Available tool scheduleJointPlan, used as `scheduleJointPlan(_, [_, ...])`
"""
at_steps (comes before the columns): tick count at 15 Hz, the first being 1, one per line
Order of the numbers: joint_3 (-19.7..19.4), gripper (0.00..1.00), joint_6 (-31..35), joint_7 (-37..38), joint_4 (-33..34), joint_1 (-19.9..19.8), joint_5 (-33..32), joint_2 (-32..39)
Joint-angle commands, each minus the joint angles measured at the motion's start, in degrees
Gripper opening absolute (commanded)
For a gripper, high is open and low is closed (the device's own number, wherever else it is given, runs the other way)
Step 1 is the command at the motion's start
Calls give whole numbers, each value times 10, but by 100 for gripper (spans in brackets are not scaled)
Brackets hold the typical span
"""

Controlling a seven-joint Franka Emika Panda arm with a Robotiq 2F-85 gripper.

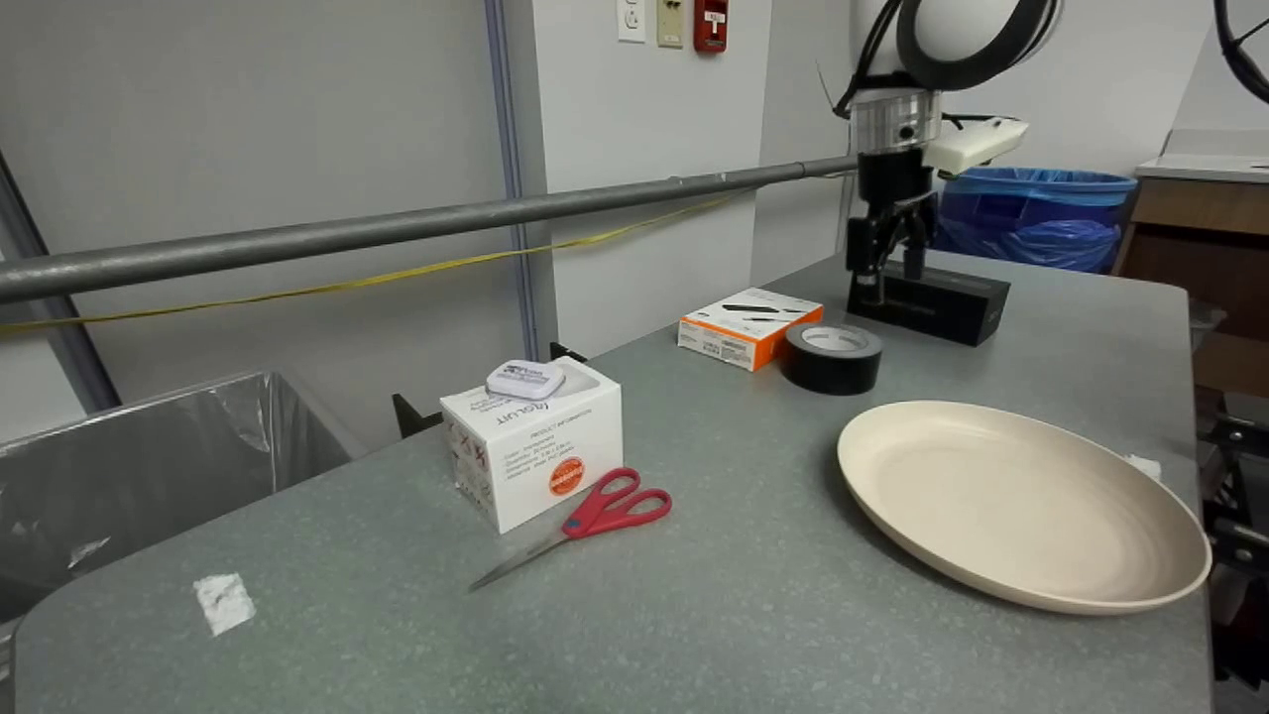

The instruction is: Put the black tape on the plate

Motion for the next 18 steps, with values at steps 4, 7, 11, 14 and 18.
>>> scheduleJointPlan(4, [-12, 75, -6, 27, 126, 25, 24, 146])
scheduleJointPlan(7, [-8, 58, -7, 8, 134, 18, 41, 152])
scheduleJointPlan(11, [-7, 26, -16, -2, 143, 8, 69, 146])
scheduleJointPlan(14, [-3, 3, -25, -17, 138, 1, 86, 130])
scheduleJointPlan(18, [-5, 6, 12, -32, 55, 18, 72, 49])
